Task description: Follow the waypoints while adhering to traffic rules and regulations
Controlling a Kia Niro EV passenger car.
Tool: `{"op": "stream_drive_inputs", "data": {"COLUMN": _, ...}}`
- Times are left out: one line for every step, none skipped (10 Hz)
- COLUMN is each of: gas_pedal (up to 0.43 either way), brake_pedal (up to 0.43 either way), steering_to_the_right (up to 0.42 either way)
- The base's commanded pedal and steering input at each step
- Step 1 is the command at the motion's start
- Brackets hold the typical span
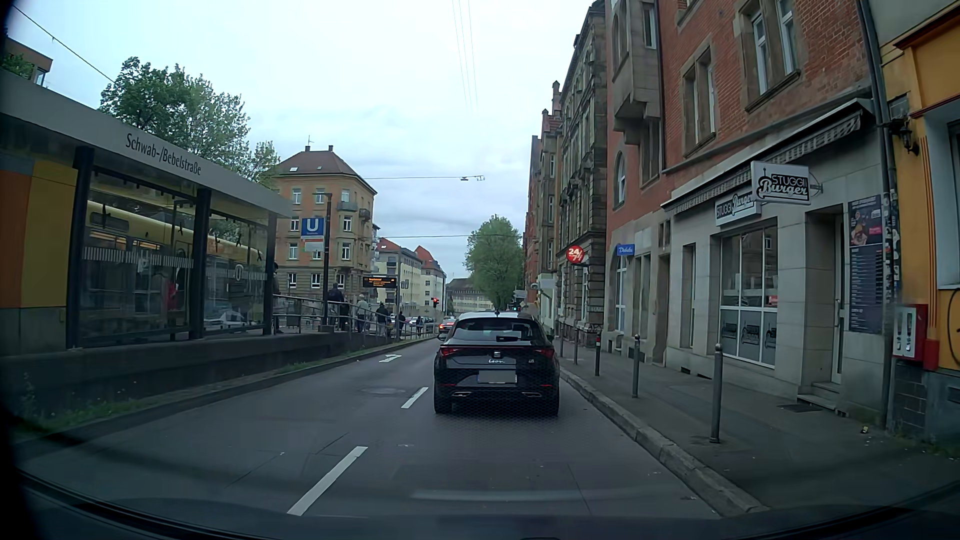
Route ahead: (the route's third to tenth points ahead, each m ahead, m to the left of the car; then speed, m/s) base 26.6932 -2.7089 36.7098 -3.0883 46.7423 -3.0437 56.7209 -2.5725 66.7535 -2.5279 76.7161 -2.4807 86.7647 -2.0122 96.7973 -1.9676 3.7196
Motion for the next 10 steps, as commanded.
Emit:
{"op": "stream_drive_inputs", "data": {"gas_pedal": 0.02, "brake_pedal": 0.0, "steering_to_the_right": 0.004}}
{"op": "stream_drive_inputs", "data": {"gas_pedal": 0.02, "brake_pedal": 0.0, "steering_to_the_right": 0.003}}
{"op": "stream_drive_inputs", "data": {"gas_pedal": 0.028, "brake_pedal": 0.0, "steering_to_the_right": 0.003}}
{"op": "stream_drive_inputs", "data": {"gas_pedal": 0.039, "brake_pedal": 0.0, "steering_to_the_right": 0.003}}
{"op": "stream_drive_inputs", "data": {"gas_pedal": 0.039, "brake_pedal": 0.0, "steering_to_the_right": 0.003}}
{"op": "stream_drive_inputs", "data": {"gas_pedal": 0.039, "brake_pedal": 0.0, "steering_to_the_right": 0.003}}
{"op": "stream_drive_inputs", "data": {"gas_pedal": 0.047, "brake_pedal": 0.0, "steering_to_the_right": 0.003}}
{"op": "stream_drive_inputs", "data": {"gas_pedal": 0.047, "brake_pedal": 0.0, "steering_to_the_right": 0.003}}
{"op": "stream_drive_inputs", "data": {"gas_pedal": 0.047, "brake_pedal": 0.0, "steering_to_the_right": 0.003}}
{"op": "stream_drive_inputs", "data": {"gas_pedal": 0.047, "brake_pedal": 0.0, "steering_to_the_right": 0.003}}
